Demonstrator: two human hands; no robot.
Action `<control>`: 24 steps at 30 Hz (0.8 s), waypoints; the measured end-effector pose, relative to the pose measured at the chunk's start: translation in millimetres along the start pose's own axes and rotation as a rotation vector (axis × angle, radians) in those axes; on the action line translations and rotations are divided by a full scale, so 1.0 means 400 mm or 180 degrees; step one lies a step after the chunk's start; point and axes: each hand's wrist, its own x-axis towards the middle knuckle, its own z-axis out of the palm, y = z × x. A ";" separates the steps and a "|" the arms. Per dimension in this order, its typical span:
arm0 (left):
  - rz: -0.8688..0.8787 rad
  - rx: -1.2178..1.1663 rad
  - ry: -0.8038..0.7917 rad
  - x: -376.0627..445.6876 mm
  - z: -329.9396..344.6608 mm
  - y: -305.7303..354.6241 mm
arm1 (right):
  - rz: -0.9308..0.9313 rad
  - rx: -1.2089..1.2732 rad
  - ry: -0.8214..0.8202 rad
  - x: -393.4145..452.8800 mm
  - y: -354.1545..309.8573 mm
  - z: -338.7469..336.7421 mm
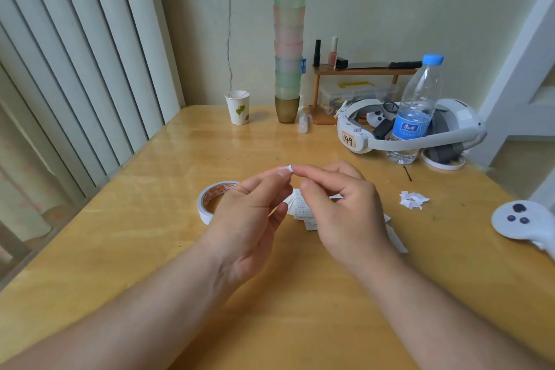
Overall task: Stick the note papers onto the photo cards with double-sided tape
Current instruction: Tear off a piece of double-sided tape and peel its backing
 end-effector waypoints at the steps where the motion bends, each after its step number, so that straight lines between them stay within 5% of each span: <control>1: 0.0036 0.0010 0.0059 -0.001 0.001 0.001 | 0.0070 -0.0015 0.0004 0.002 0.002 0.001; 5: 0.0245 0.0099 0.0180 -0.003 0.002 0.005 | 0.0769 0.0442 0.0081 0.019 -0.006 -0.014; 11: 0.0360 0.0513 -0.0022 -0.020 0.009 -0.006 | 0.0650 0.0699 -0.0195 0.012 -0.023 -0.030; 24: -0.0407 -0.0158 -0.0719 -0.013 -0.003 0.009 | 0.0894 0.1178 -0.0141 0.028 -0.006 -0.033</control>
